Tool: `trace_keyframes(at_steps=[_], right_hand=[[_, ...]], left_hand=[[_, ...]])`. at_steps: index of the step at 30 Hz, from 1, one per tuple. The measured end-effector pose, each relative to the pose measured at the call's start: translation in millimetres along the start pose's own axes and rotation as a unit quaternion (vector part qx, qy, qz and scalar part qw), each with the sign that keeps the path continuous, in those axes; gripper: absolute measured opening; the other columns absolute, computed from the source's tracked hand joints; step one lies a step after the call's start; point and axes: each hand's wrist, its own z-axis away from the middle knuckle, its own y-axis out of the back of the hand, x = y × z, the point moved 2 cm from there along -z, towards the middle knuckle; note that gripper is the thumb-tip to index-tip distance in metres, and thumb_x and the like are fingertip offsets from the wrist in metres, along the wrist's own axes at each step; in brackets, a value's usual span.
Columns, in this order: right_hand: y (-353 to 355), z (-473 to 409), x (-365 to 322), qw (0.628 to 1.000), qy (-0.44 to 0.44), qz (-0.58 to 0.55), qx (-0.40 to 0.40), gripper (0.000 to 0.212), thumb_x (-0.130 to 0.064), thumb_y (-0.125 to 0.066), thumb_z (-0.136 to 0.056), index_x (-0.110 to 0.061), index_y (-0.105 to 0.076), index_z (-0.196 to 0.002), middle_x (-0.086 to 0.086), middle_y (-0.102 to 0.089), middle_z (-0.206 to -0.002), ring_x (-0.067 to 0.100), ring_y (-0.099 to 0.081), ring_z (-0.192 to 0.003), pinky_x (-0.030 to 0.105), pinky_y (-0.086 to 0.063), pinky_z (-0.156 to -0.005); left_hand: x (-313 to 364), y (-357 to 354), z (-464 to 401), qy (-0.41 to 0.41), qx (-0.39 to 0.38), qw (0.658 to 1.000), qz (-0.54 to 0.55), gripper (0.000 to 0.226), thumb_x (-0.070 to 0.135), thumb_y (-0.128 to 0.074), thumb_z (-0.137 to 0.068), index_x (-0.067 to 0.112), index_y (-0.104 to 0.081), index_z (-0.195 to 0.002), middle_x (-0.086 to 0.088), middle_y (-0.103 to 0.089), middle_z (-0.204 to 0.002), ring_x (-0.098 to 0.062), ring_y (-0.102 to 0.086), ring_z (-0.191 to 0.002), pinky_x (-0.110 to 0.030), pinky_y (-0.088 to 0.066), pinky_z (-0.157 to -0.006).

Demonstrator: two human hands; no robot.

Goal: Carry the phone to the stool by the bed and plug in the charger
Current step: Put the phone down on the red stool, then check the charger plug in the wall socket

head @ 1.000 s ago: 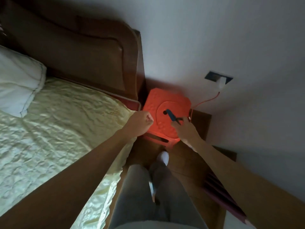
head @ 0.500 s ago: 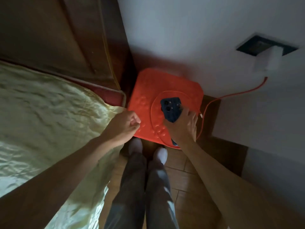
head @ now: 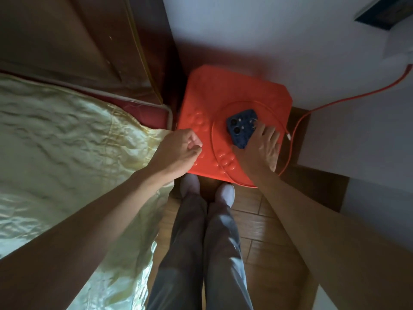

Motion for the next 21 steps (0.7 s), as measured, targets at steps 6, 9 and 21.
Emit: trace_keyframes(at_steps=[6,9,21], right_hand=[[28,10,-12,0.999,-0.009,-0.016,-0.031,0.072,-0.037,-0.073,-0.081,-0.002,-0.037,-0.133,0.020,-0.043,-0.133,0.036,-0.041,-0.124,0.043,-0.038,-0.098],[69,21,-27,0.995,-0.008,-0.091,-0.040,0.063,-0.031,-0.066,-0.086,-0.003,-0.038,-0.135,0.018,-0.042,-0.135,0.036,-0.038,-0.128,0.045,-0.035,-0.103],[293,121,-52,0.973,0.048,-0.222,0.030,0.044,-0.024,-0.051,-0.092,-0.007,-0.046,-0.132,0.012,-0.048,-0.135,0.028,-0.045,-0.126,0.039,-0.036,-0.103]], left_hand=[[11,26,22,-0.021,0.006,1.000,-0.008,0.014,0.011,-0.055,-0.083,0.014,-0.067,-0.089,0.003,-0.063,-0.084,-0.014,-0.063,-0.080,-0.023,-0.044,-0.069],[29,48,40,-0.049,0.020,0.998,-0.017,0.014,0.011,-0.057,-0.083,0.015,-0.068,-0.090,0.002,-0.065,-0.085,-0.014,-0.062,-0.082,-0.026,-0.046,-0.074],[166,141,163,-0.185,0.101,0.976,-0.053,0.025,0.006,-0.049,-0.077,0.018,-0.070,-0.069,0.003,-0.068,-0.061,-0.003,-0.061,-0.054,-0.013,-0.043,-0.050]])
